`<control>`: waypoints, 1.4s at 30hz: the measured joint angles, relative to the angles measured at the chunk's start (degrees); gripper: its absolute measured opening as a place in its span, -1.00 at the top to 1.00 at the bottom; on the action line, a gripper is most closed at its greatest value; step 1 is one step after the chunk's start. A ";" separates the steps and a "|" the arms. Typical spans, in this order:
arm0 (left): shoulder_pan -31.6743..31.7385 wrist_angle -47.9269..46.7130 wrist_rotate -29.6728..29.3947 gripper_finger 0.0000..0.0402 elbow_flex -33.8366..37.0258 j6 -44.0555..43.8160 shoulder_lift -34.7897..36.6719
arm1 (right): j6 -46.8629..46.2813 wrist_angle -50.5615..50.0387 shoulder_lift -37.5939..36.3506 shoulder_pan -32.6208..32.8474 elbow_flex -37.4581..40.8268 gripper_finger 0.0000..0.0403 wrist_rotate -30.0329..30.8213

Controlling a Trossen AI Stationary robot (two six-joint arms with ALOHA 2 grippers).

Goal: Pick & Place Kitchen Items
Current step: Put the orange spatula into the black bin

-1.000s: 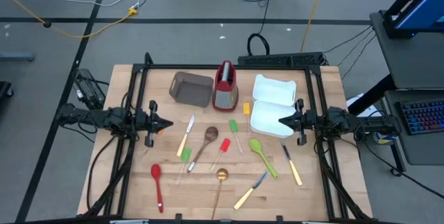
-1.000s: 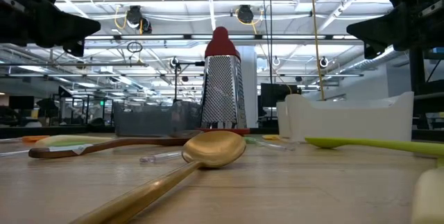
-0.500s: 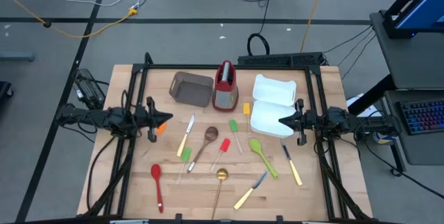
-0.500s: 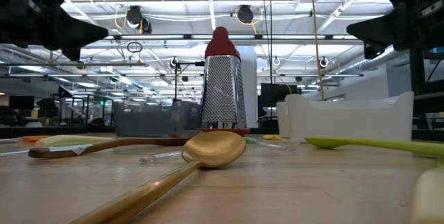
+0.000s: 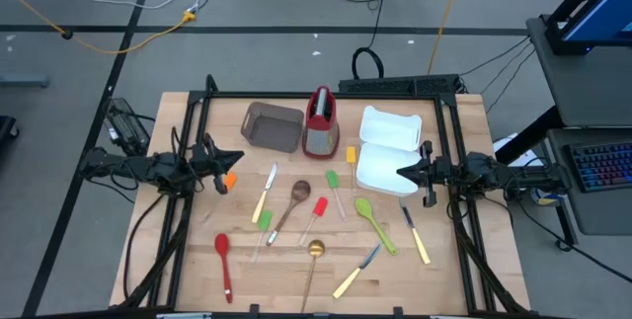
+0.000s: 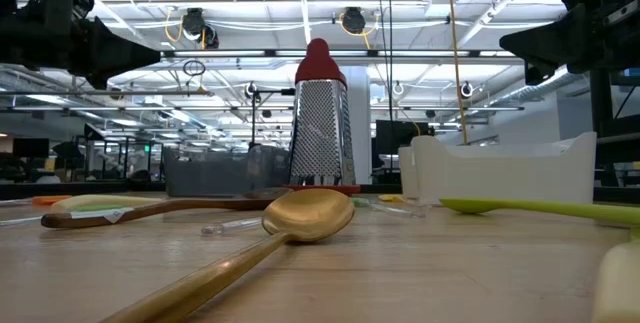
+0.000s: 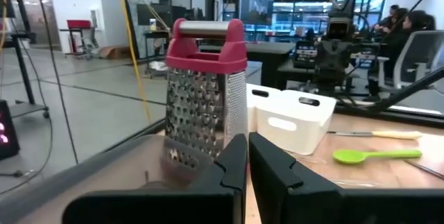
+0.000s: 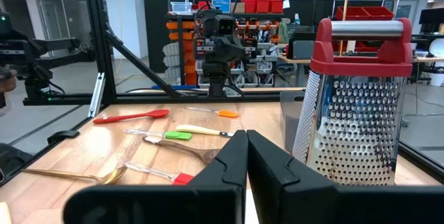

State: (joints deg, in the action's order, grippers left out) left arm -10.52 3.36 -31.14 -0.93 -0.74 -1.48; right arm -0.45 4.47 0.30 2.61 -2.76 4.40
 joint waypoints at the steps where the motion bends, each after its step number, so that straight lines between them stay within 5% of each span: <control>1: 0.00 0.00 0.00 0.89 0.00 -0.02 0.00 | 0.02 0.00 0.00 0.02 -0.01 0.99 0.00; 14: 0.00 -1.33 -2.57 0.86 -1.45 -2.57 -0.02 | 0.54 7.27 0.00 0.00 0.00 0.99 0.26; 22: 0.00 -2.33 -2.62 0.46 -3.28 2.88 0.00 | 14.45 15.00 0.23 0.00 0.00 0.99 9.06; 27: 0.00 -2.94 -5.04 0.27 -4.01 1.55 -0.06 | 14.71 19.02 2.07 0.00 0.00 0.97 7.65; 34: 0.00 -5.32 -4.98 0.25 -11.70 0.40 -3.56 | 13.98 36.23 12.08 0.00 0.00 0.70 4.38; 42: -0.11 -17.79 -3.46 0.34 -25.59 -0.32 -16.49 | 12.02 57.37 31.35 0.00 -1.70 0.36 4.37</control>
State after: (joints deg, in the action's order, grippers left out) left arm -10.63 -14.43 -34.60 -26.52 -1.06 -17.96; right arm 11.57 61.84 31.64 2.61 -4.47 8.77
